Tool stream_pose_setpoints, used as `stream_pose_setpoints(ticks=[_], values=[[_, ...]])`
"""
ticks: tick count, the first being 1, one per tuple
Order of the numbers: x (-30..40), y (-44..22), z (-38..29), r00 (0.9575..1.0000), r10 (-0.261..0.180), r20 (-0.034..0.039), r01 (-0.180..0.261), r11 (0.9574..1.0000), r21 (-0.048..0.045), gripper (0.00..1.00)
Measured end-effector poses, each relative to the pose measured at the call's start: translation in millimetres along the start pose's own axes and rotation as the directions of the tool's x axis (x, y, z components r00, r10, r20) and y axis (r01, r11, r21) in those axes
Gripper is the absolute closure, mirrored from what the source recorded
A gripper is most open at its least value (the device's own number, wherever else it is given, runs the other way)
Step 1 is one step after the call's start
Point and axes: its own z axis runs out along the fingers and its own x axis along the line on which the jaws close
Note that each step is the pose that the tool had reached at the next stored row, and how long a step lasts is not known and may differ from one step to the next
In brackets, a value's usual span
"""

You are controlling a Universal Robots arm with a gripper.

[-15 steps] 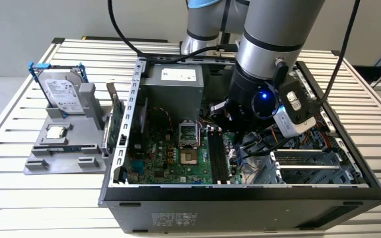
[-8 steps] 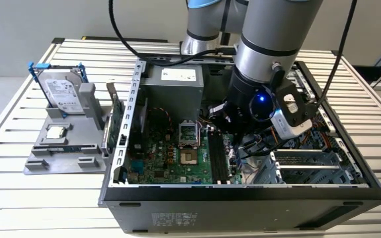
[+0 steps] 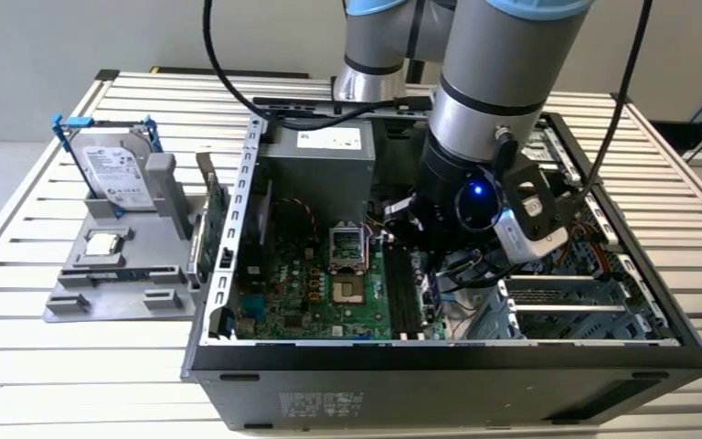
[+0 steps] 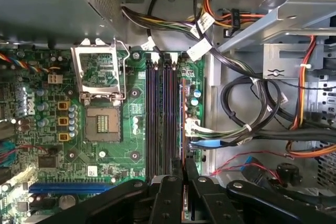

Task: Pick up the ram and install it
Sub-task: 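Insert the ram into the slot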

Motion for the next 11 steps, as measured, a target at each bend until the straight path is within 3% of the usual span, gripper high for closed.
stream_pose_setpoints(ticks=[11], values=[[0.5, 5.9, 11.2, 1.0000, -0.001, 0.0000, 0.001, 1.0000, 0.0000, 1.00]])
